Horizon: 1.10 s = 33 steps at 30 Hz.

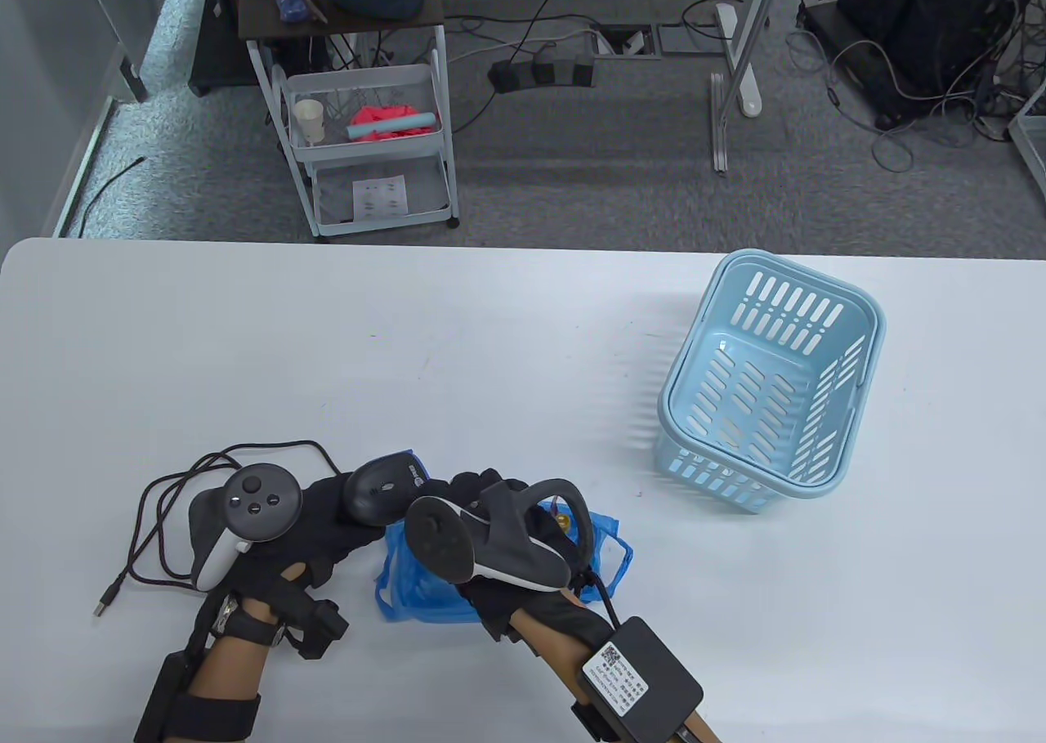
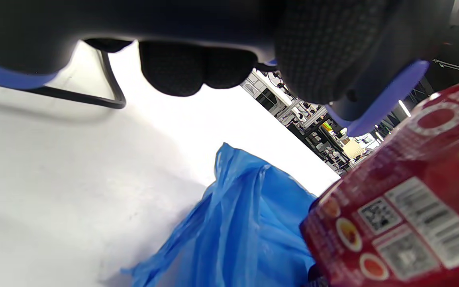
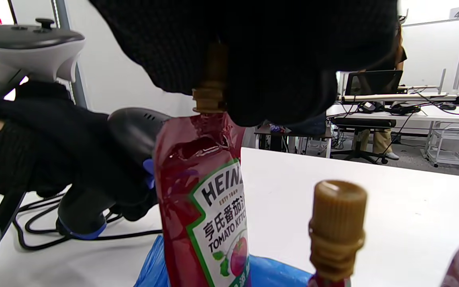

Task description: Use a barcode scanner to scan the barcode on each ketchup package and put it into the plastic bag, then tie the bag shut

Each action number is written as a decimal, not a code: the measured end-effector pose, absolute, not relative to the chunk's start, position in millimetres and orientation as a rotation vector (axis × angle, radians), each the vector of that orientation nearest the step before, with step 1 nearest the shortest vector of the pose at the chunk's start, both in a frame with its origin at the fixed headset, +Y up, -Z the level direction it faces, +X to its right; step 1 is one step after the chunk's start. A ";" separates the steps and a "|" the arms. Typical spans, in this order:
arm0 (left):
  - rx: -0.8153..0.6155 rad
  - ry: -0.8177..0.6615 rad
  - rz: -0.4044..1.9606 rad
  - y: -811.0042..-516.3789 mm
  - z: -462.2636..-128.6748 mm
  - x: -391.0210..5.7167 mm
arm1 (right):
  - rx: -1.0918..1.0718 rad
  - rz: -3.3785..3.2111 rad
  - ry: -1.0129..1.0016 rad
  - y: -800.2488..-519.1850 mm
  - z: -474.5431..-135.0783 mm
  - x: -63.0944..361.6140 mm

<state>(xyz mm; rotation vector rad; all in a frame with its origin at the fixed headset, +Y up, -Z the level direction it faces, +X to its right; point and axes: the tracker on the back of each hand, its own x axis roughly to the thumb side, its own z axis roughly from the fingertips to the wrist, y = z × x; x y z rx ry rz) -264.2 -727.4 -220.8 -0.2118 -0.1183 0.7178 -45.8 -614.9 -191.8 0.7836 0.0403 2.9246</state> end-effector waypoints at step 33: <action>-0.219 -0.112 0.704 -727.2 -220.6 -264.1 | 0.918 3.140 0.222 -648.6 -186.5 -74.4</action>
